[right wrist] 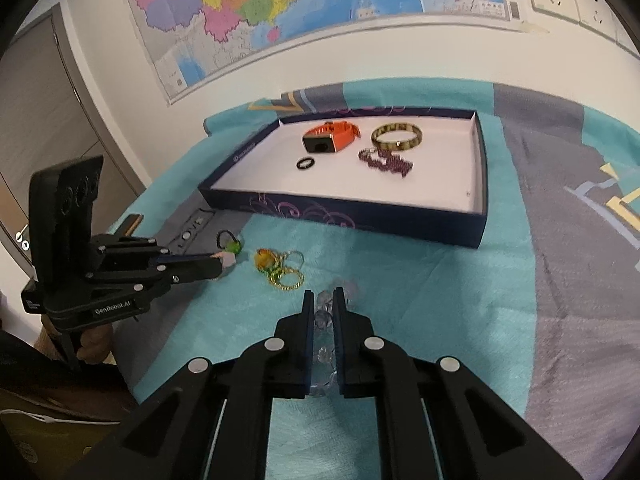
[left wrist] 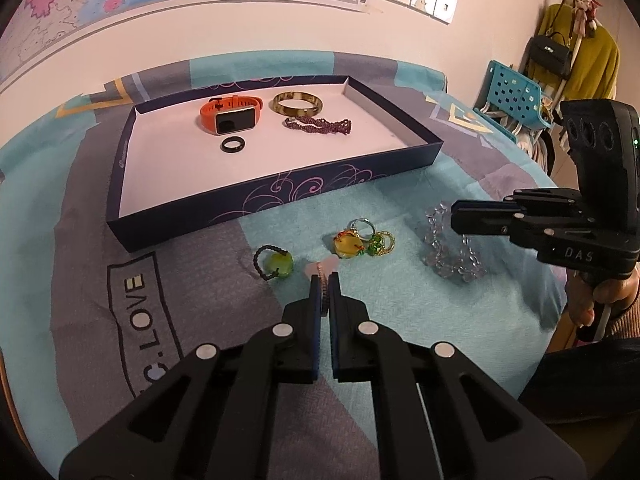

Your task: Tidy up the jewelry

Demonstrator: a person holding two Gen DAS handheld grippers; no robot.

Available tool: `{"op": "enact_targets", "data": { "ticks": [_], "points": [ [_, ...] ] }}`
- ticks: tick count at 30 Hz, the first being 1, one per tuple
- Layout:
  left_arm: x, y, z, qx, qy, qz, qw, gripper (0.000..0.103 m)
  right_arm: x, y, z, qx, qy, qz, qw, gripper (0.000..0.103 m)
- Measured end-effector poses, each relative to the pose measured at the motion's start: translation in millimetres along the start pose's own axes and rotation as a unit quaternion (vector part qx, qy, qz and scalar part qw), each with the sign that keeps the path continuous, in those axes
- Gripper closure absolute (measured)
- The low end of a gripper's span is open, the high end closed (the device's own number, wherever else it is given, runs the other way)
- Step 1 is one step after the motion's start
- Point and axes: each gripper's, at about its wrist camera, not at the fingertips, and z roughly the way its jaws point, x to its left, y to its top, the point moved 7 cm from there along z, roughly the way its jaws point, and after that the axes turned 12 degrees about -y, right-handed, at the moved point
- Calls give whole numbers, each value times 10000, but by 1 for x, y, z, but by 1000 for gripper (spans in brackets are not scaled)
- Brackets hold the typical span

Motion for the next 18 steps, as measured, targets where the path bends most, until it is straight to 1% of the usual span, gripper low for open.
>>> {"op": "enact_targets", "data": {
  "ticks": [3,18],
  "points": [
    [-1,2,-4,-56,-9,-9,10000,99,-2,7,-8,-119,97,96,9998,96],
    [-4,14,-22,-353,-31,-16,9994,99,-8,38,-35,-619,92,205,9978,96]
  ]
}}
